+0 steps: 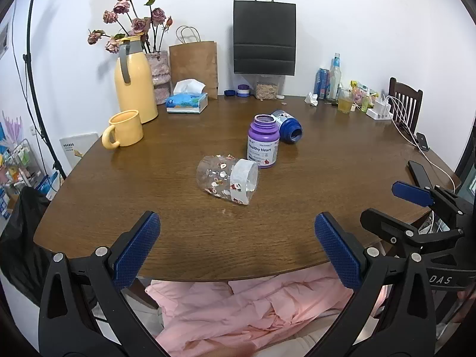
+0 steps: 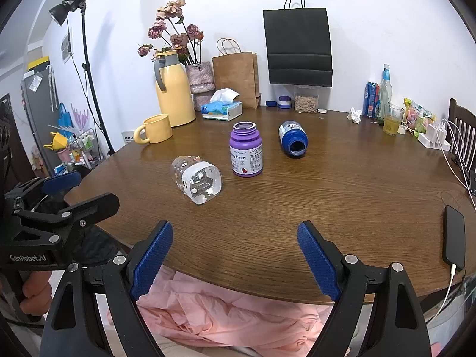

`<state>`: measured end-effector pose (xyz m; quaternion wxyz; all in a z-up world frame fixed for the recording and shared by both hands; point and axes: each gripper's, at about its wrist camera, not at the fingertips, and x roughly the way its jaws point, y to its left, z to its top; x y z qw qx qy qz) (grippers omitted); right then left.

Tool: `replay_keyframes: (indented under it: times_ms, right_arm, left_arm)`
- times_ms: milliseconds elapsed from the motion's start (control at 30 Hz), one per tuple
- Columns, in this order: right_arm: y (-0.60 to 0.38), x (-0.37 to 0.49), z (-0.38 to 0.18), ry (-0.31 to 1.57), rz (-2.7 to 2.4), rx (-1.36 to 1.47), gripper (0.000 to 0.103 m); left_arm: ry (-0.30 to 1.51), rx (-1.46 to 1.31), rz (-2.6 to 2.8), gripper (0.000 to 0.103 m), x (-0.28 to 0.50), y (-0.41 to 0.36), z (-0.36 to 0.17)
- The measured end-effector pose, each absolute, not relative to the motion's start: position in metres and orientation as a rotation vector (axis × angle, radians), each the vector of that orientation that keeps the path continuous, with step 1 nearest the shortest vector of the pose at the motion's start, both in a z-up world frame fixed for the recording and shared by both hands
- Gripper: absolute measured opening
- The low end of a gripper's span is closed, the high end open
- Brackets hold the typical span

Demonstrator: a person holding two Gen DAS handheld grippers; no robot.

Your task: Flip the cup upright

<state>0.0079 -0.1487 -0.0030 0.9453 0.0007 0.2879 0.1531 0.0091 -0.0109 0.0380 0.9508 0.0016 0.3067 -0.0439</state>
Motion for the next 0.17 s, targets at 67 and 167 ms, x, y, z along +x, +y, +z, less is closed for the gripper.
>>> replay_keyframes:
  times_ms: [67,167]
  right_arm:
    - [-0.1485,0.0081,-0.0032,0.589,0.312,0.002,0.089]
    - [-0.1484,0.0085,-0.0036,0.590,0.312,0.002,0.089]
  left_arm:
    - [0.630,0.000,-0.090,0.103,0.0100,-0.0105,0.0370]
    - [0.630,-0.018,-0.110,0.103,0.0097,-0.0085,0.0351]
